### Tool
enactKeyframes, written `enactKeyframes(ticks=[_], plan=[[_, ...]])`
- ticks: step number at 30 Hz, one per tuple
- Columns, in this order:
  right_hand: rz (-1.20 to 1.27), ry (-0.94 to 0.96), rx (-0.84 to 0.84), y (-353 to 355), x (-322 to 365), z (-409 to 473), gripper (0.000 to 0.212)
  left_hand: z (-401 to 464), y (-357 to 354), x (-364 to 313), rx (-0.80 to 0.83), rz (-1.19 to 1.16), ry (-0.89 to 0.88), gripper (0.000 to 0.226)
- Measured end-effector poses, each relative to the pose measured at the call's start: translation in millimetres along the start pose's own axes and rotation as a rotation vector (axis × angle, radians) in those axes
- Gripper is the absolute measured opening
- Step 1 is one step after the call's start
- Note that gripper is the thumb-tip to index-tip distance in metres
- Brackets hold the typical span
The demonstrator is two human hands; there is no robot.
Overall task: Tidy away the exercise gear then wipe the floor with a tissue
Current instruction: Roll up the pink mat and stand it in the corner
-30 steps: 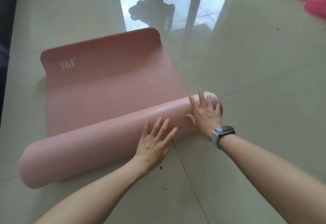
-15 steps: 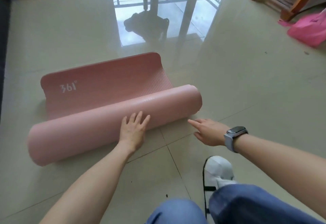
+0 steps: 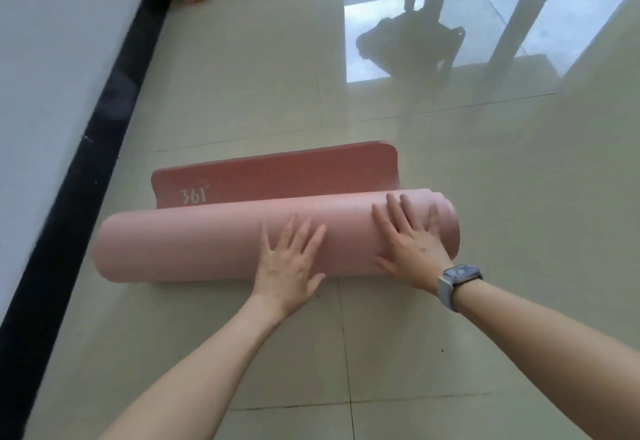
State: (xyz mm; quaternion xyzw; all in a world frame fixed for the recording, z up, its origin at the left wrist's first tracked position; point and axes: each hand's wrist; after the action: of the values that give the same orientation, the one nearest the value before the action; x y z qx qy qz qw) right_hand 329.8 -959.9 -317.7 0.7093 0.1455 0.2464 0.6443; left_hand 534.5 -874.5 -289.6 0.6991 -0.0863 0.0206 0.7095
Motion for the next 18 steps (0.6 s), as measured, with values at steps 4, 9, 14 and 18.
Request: enactKeyframes(ticks=[4,9,14,18], plan=[[0.103,0.026,-0.133,25,-36,59,0.064,49,-7,-33,0.168,-0.069,0.006,0.095],[0.062,-0.017,-0.146,3,-45,31,0.075,119,13,-20,0.185,-0.027,0.163,0.075],[0.179,-0.052,0.091,23,-51,54,0.095,148,49,-7,0.162,-0.08,0.162,0.058],[0.211,-0.081,0.17,41,-63,103,0.096,164,42,-11,0.318,-0.127,0.041,0.074]])
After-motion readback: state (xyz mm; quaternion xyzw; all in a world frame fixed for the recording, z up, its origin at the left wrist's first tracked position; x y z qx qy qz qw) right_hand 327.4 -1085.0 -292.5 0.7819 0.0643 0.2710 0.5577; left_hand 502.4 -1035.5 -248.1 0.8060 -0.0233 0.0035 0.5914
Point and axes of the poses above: each hand's wrist, its own z-axis towards the middle knuckle, its own y-axis out of the back of the hand, x = y × z, and after that the axes turned 11 degrees about -x, right-handed
